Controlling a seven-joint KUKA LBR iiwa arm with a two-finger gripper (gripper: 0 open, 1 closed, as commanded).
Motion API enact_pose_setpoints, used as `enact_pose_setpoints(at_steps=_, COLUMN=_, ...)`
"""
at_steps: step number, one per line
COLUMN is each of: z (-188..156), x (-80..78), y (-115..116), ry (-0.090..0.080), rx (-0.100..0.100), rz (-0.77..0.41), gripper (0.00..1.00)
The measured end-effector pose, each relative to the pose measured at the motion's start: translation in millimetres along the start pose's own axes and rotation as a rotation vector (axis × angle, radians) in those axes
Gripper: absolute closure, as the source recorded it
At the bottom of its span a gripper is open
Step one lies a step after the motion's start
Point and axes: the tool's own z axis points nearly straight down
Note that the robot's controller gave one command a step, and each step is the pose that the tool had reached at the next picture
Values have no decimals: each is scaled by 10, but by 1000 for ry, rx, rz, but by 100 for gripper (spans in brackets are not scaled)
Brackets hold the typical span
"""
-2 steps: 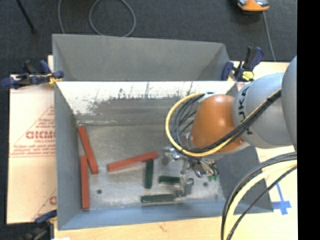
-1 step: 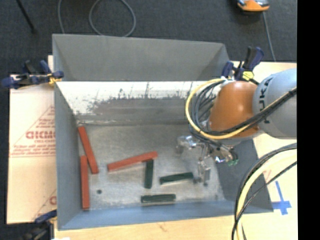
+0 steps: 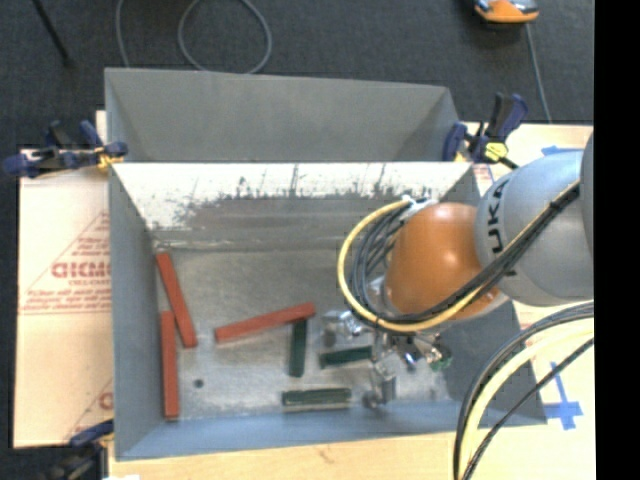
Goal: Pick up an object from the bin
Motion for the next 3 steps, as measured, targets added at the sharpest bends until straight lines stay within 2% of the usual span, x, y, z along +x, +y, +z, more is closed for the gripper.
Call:
enact_pose_setpoints(at_steps=1, z=-4, x=-6, y=-30, ry=-3, rx=4, rz=1, gripper=100)
enact_pose_setpoints(at_steps=2, z=-1096, x=147, y=-150, ry=-8, rx=9, rz=6, gripper=100)
enact_pose_setpoints(at_steps=3, z=-2484, x=299, y=-1362, ry=-9, rx=15, rz=2, gripper=100)
